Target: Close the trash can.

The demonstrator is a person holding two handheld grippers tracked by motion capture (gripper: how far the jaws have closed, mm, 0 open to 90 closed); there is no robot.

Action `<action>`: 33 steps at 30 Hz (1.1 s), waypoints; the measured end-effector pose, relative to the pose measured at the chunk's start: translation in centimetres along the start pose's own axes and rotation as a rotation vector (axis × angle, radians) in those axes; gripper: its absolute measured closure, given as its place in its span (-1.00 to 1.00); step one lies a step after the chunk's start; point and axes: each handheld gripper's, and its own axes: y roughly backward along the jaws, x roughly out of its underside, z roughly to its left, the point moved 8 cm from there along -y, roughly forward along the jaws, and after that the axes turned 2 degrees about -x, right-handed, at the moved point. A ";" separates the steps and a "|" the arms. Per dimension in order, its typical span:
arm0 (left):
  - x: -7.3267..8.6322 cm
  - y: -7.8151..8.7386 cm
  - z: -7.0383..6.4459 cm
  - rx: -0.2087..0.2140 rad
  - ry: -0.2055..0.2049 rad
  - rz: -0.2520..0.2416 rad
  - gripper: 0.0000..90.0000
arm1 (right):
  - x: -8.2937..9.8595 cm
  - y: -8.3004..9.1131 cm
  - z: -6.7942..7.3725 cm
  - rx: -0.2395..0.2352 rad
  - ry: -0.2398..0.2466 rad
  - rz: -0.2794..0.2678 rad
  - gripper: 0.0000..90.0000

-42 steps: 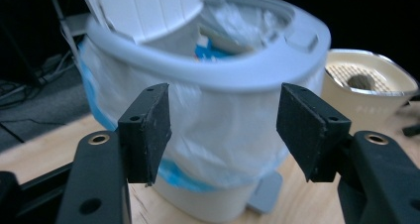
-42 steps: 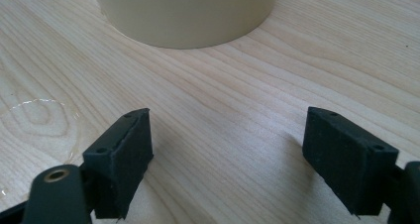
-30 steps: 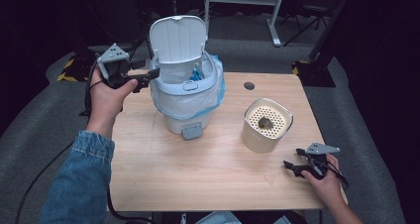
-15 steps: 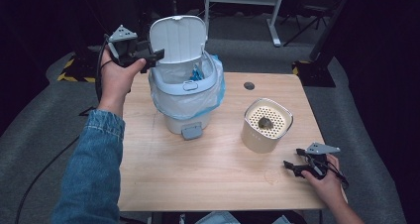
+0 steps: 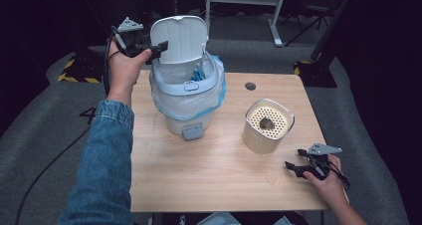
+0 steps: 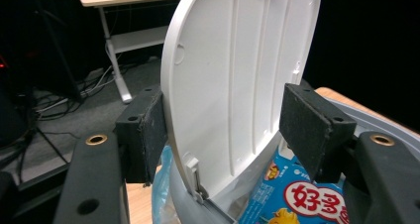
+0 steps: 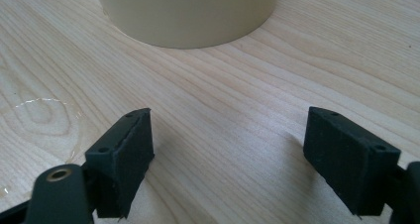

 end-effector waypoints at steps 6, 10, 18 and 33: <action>-0.4 0.0 0.2 0.012 0.024 -0.001 -0.08 | 0.0 0.0 0.0 0.000 -0.002 -0.001 -0.56; -0.4 0.7 -0.5 0.025 0.018 0.017 -0.01 | 0.0 0.0 0.0 -0.001 -0.002 -0.001 -0.56; 0.0 2.3 -2.3 0.078 -0.042 0.062 0.03 | 0.0 0.0 0.0 -0.009 0.009 0.001 -0.56; 1.1 3.9 -7.7 0.259 -0.118 0.090 -0.08 | 0.0 0.0 0.0 -0.009 0.008 0.001 -0.56</action>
